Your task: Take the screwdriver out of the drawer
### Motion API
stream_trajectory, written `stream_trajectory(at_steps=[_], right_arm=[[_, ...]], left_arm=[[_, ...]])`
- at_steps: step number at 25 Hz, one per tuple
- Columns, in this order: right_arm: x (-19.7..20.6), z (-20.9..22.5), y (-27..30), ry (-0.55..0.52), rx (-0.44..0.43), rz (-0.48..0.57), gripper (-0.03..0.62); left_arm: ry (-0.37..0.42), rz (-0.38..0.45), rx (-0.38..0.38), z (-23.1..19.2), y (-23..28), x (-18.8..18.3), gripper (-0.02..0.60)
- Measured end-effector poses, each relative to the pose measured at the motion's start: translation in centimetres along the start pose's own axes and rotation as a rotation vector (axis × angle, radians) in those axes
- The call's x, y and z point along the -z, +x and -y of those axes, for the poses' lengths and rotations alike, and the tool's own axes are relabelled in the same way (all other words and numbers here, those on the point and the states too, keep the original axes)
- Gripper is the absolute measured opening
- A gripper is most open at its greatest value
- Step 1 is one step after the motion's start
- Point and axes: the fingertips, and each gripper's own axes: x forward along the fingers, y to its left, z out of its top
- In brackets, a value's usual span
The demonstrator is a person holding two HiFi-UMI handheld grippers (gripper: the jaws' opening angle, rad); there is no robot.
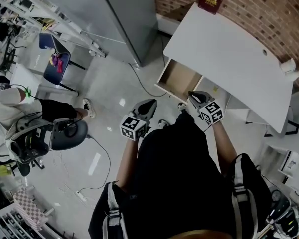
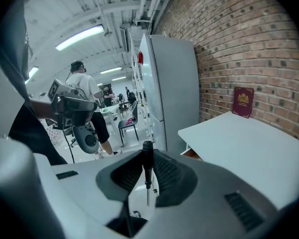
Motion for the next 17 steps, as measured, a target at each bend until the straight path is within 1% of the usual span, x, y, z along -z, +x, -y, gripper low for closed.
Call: stream_trajectory(at_steps=[6,11,17], right_arm=[[-0.43,-0.56,-0.14,-0.014,0.007,-0.003,0.121],[-0.67,-0.82,0.16,-0.025,0.009,-0.012,0.121],[-0.85,-0.13,0.16,-0.048,0.006,-0.02,0.121]], left_arm=[[-0.001,0.006,0.003,-0.01,-0.57,-0.19,0.018],[-0.025,0.008,-0.002,-0.41,-1.01,0.28,0.018],[-0.038,0.02,-0.011,-0.8,-0.34,0.01,0.018]])
